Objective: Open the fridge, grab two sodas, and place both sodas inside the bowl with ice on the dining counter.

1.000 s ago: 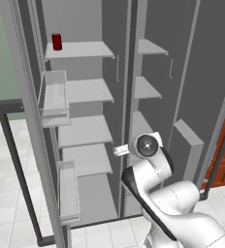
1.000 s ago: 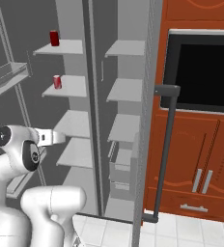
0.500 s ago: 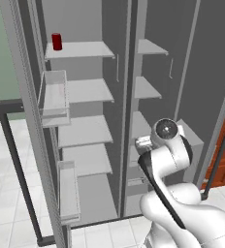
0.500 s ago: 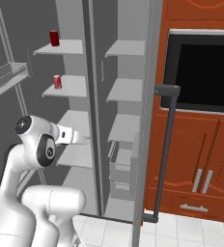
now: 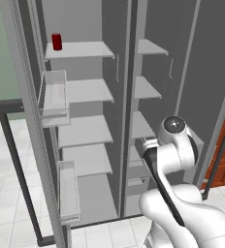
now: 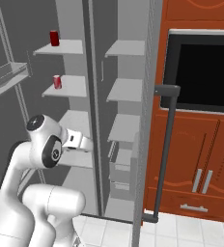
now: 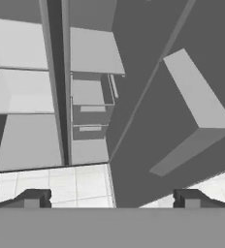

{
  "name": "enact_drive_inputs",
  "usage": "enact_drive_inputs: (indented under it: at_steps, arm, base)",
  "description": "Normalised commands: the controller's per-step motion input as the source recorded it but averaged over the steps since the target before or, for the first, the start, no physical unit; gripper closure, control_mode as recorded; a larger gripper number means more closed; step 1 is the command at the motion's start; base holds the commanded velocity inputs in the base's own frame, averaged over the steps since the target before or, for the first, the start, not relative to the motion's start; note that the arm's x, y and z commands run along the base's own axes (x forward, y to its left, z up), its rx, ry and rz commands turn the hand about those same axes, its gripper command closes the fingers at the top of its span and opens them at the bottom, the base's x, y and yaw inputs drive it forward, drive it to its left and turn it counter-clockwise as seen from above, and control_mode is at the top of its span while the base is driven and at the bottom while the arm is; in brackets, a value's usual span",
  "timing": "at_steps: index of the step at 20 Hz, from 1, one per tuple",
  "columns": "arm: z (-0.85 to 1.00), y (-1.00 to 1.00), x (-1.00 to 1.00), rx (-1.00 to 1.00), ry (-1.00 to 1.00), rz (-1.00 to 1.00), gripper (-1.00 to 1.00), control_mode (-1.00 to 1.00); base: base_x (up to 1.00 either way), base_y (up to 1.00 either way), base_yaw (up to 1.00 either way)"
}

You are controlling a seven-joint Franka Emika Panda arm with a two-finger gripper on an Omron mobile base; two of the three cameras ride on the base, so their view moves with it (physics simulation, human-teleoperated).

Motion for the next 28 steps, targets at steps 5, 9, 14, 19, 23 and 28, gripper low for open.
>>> enact_drive_inputs:
  at_steps: [5, 9, 14, 19, 23, 28]
  arm:
    - [-0.15, 0.05, -0.11, 0.00, 0.02, 0.00, -1.00, -1.00]
    - [-0.01, 0.03, 0.00, -0.01, 0.00, 0.00, -1.00, 1.00]
    - [0.00, 0.00, 0.00, 0.00, 0.00, 0.00, -1.00, 1.00]
    - [0.00, 0.00, 0.00, 0.00, 0.00, 0.00, -1.00, 1.00]
    - [0.00, 0.00, 0.00, 0.00, 0.00, 0.00, -1.00, 1.00]
    - [0.00, 0.00, 0.00, 0.00, 0.00, 0.00, -1.00, 1.00]
  base:
    - [0.00, 0.00, 0.00]
    - [0.06, 0.06, 0.00]
    - [0.58, 0.40, 0.00]
    - [0.63, 0.32, 0.00]
    - [0.62, -0.03, 0.00]
    - [0.69, 0.07, -0.01]
